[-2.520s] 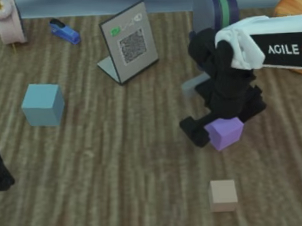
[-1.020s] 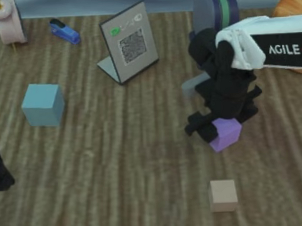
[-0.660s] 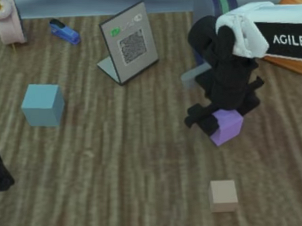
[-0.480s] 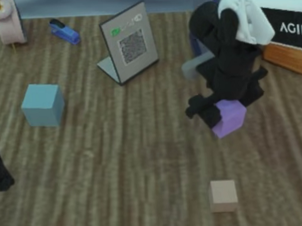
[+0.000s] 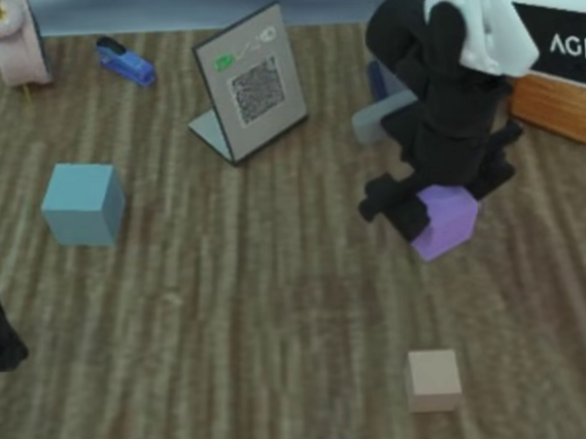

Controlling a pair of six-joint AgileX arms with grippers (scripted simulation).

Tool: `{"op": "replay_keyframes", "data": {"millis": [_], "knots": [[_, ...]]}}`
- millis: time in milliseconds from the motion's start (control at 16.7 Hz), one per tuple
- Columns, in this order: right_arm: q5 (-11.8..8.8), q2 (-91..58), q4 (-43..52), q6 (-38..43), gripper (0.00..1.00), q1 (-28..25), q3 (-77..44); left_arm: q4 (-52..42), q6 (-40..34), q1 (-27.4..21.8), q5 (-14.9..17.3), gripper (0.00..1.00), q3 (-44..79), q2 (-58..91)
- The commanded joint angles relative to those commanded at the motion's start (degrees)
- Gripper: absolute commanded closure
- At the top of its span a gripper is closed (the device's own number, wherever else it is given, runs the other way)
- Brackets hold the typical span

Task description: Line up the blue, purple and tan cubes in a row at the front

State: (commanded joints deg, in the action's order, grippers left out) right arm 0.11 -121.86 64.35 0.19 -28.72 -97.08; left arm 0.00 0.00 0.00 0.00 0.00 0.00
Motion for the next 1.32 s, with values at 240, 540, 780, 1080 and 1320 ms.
{"op": "replay_keyframes", "data": {"millis": [240, 540, 780, 1080, 1320], "knots": [[0.15, 1.25, 0.34, 8.60, 1.00, -4.33, 1.21, 0.00, 0.00, 0.00, 0.00, 0.00, 0.00, 0.00], [0.39, 4.80, 0.75, 29.34, 1.00, -13.07, 5.24, 0.00, 0.00, 0.00, 0.00, 0.00, 0.00, 0.00], [0.62, 8.05, 0.75, 44.93, 1.00, -19.64, 8.53, 0.00, 0.00, 0.00, 0.00, 0.00, 0.00, 0.00], [0.84, 10.46, 0.23, 51.30, 1.00, -22.82, 10.39, 0.00, 0.00, 0.00, 0.00, 0.00, 0.00, 0.00], [0.76, 10.16, 0.04, 51.32, 1.00, -22.53, 10.36, 0.00, 0.00, 0.00, 0.00, 0.00, 0.00, 0.00]]}}
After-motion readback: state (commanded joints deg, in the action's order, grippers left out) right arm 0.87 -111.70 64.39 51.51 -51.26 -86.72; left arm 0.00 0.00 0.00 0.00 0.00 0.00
